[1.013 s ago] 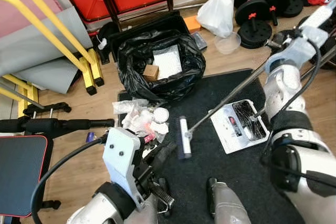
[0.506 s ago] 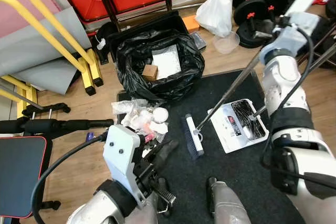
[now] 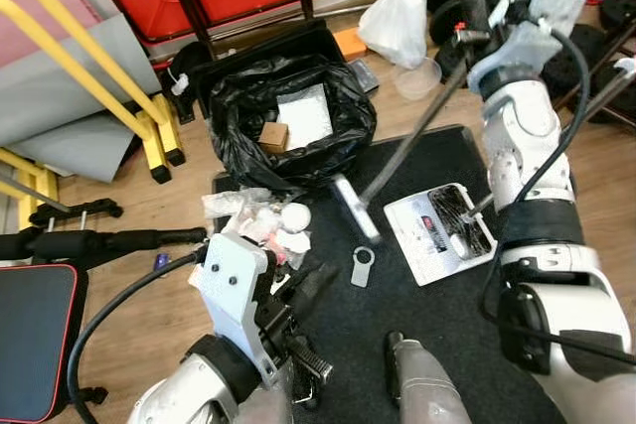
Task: Sweep floor
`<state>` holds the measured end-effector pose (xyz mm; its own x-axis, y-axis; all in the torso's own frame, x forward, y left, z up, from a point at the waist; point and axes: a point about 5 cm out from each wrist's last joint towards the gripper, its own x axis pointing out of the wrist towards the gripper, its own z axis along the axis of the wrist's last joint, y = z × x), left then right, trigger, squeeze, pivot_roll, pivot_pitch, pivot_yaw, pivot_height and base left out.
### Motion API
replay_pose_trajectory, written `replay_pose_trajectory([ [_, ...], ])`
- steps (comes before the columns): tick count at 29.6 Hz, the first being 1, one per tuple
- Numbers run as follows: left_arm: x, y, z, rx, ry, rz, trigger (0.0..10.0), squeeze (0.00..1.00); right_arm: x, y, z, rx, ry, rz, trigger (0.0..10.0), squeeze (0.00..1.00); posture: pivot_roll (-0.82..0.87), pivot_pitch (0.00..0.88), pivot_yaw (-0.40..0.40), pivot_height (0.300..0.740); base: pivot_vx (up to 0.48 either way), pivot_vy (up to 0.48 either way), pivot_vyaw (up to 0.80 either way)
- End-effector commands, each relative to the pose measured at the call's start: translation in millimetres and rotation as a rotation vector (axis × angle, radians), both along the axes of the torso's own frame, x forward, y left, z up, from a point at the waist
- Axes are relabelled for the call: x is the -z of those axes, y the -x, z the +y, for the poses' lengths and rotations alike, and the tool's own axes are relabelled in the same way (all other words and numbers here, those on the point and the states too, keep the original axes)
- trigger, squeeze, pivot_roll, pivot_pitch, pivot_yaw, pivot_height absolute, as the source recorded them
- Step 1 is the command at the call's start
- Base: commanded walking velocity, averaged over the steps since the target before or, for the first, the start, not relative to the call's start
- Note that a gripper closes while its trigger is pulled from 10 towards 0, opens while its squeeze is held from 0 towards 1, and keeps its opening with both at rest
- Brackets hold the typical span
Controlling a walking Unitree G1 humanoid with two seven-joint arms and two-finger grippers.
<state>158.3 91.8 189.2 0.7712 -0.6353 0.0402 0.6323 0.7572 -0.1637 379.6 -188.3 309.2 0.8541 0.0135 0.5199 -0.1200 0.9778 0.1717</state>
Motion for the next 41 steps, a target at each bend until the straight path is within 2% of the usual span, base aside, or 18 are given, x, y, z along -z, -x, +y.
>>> replay_pose_trajectory([
  [1,6,0.3,0.8,-0.005,-0.004,0.028,10.0,0.00,-8,2.5,10.8,-0.079,-0.053,-0.030,10.0,0.00,0.02,0.339,0.078,0.740,0.000,0.000,0.00],
  [4,7,-3.3,2.0,-0.022,0.015,0.034,10.0,0.00,-9,4.4,20.3,-0.164,-0.124,-0.010,10.0,0.00,0.02,0.329,0.069,0.740,0.000,0.000,0.00],
  [7,7,-4.6,2.1,-0.025,0.017,0.035,10.0,0.00,-5,3.7,23.5,-0.181,-0.125,0.012,10.0,0.00,0.01,0.320,0.064,0.740,0.000,0.000,0.00],
  [10,11,-6.7,1.1,-0.015,0.006,0.052,10.0,0.00,16,1.2,31.0,-0.174,-0.054,0.095,10.0,0.00,0.01,0.301,0.054,0.740,0.000,0.000,0.00],
  [13,13,-7.2,1.1,-0.013,0.001,0.057,10.0,0.00,22,2.1,32.3,-0.170,-0.035,0.118,10.0,0.00,0.00,0.290,0.050,0.740,0.000,0.000,0.00],
  [22,16,-10.9,2.8,-0.035,0.007,0.058,10.0,0.00,9,9.0,28.1,-0.184,-0.015,0.095,10.0,0.00,-0.02,0.264,0.049,0.740,0.000,0.000,0.00],
  [29,18,-15.4,3.9,-0.036,0.008,0.059,10.0,0.00,16,14.0,40.4,-0.225,0.048,0.130,10.0,0.00,-0.02,0.252,0.050,0.740,0.000,-0.364,0.00],
  [41,22,-19.3,4.3,-0.037,0.009,0.065,10.0,0.00,27,19.4,51.6,-0.242,0.052,0.169,10.0,0.00,-0.03,0.232,0.044,0.740,0.000,-0.367,0.00],
])
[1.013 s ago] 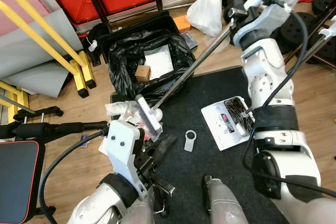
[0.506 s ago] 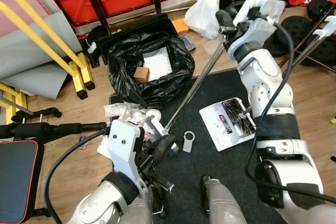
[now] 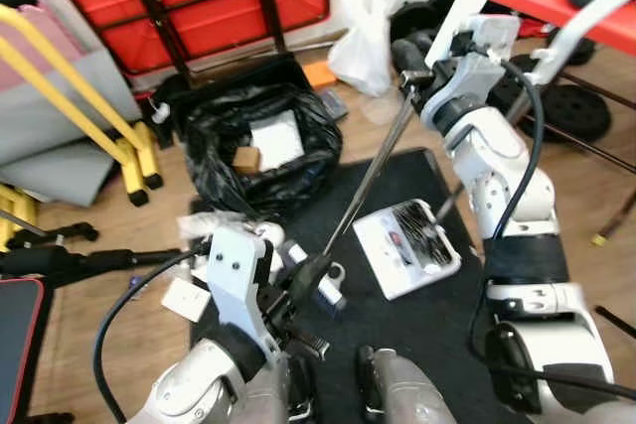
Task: Sweep floor
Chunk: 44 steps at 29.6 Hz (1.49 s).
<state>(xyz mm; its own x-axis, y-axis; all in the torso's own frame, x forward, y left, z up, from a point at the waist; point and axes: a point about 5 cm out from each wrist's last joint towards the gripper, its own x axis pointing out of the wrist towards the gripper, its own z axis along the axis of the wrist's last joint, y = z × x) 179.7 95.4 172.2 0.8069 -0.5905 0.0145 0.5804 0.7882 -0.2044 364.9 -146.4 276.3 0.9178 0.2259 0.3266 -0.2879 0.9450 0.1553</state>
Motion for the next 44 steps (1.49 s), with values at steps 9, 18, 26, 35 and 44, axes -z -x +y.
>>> replay_pose_trajectory([
  [9,8,0.1,1.8,0.012,-0.005,0.022,10.0,0.00,2,7.8,14.7,-0.029,-0.010,-0.009,10.0,0.00,-0.03,0.210,0.036,0.740,0.000,-0.360,0.00],
  [18,10,-2.1,2.8,0.001,0.017,0.033,10.0,0.00,1,10.6,18.0,-0.038,-0.025,-0.012,10.0,0.00,-0.04,0.195,0.029,0.740,0.000,-0.075,0.00],
  [26,10,-4.4,4.5,-0.020,0.041,0.040,10.0,0.00,-2,10.7,13.5,-0.016,-0.041,-0.025,10.0,0.00,-0.04,0.188,0.029,0.740,0.000,0.000,0.73],
  [35,12,-7.4,6.0,-0.044,0.062,0.047,10.0,0.00,-1,9.4,10.8,0.007,-0.044,-0.023,10.0,0.00,-0.04,0.172,0.021,0.740,0.000,0.000,0.80],
  [44,13,-9.7,6.6,-0.066,0.071,0.045,10.0,0.00,1,9.1,12.5,0.017,-0.022,-0.027,10.0,0.00,-0.05,0.166,0.015,0.740,0.094,0.000,0.18],
])
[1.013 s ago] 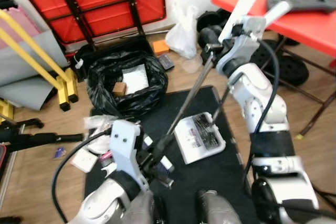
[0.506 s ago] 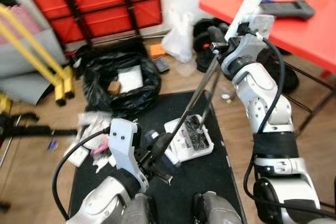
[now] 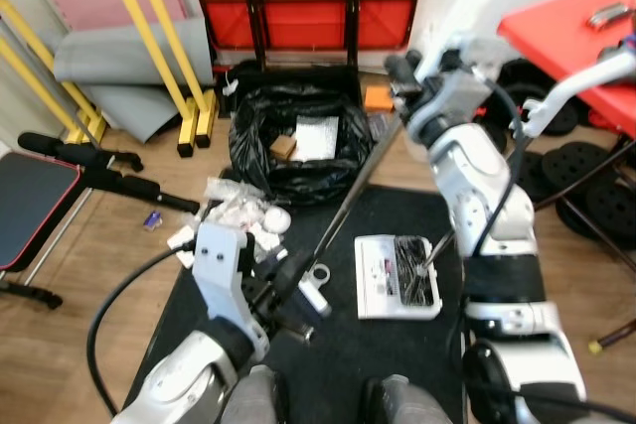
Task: Sweep floor
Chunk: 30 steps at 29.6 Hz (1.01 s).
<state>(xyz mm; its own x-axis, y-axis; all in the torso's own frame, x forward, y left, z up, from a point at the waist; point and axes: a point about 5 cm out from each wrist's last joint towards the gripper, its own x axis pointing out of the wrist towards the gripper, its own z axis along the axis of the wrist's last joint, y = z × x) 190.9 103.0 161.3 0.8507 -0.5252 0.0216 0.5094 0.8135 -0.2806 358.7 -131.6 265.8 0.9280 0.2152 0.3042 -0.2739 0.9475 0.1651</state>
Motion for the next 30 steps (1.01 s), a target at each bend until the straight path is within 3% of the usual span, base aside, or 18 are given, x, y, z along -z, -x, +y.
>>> replay_pose_trajectory([
  [1,2,1.2,-1.3,0.013,0.003,0.006,10.0,0.00,-9,3.2,-2.3,0.004,-0.021,-0.051,10.0,0.00,-0.05,0.165,0.016,0.740,0.330,0.000,0.80],
  [20,1,0.9,-2.8,0.025,0.016,-0.002,10.0,0.00,-4,6.5,7.6,-0.042,-0.049,-0.027,10.0,0.00,-0.05,0.175,0.015,0.740,0.333,0.000,0.12],
  [30,-2,5.7,-2.5,0.035,0.034,-0.011,10.0,0.00,6,8.8,12.3,-0.061,-0.080,0.016,10.0,0.00,-0.05,0.188,0.019,0.740,0.000,0.000,0.00],
])
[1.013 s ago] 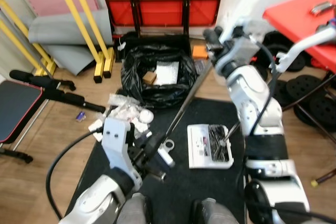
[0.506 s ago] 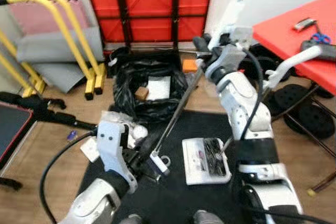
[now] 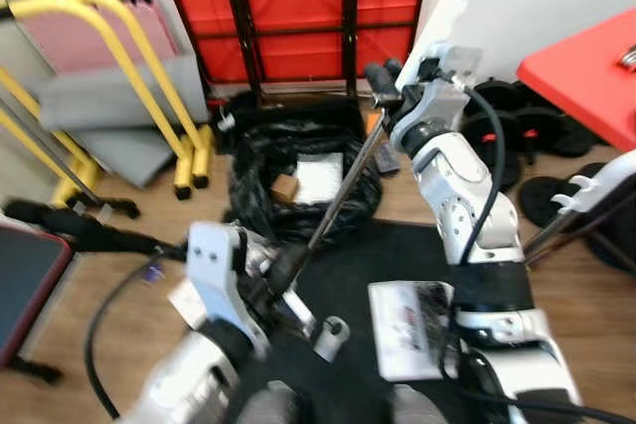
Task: Sweep floor
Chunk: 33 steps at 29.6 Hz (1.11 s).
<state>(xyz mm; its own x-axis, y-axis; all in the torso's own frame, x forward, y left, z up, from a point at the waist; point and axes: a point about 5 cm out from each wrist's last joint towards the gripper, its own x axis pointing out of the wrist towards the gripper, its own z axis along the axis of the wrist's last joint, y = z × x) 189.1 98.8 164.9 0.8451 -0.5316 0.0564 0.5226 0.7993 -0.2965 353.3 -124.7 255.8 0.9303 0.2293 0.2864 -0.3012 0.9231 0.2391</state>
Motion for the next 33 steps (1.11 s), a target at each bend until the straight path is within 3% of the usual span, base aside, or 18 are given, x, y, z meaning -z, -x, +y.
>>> replay_pose_trajectory([
  [1,1,4.5,1.7,0.025,0.002,0.009,10.0,0.00,-4,3.4,5.1,-0.023,-0.024,-0.013,10.0,0.00,-0.04,0.196,0.021,0.740,0.000,0.000,0.00],
  [16,-7,14.0,1.8,0.072,-0.001,0.000,10.0,0.00,7,-1.3,1.1,0.052,-0.118,0.027,10.0,0.00,-0.02,0.260,0.061,0.740,0.000,0.000,0.00],
  [33,-18,24.2,0.9,0.118,0.039,0.010,10.0,0.00,13,-5.2,-0.2,0.104,-0.061,0.012,10.0,0.00,0.01,0.342,0.086,0.740,0.000,0.000,0.00],
])
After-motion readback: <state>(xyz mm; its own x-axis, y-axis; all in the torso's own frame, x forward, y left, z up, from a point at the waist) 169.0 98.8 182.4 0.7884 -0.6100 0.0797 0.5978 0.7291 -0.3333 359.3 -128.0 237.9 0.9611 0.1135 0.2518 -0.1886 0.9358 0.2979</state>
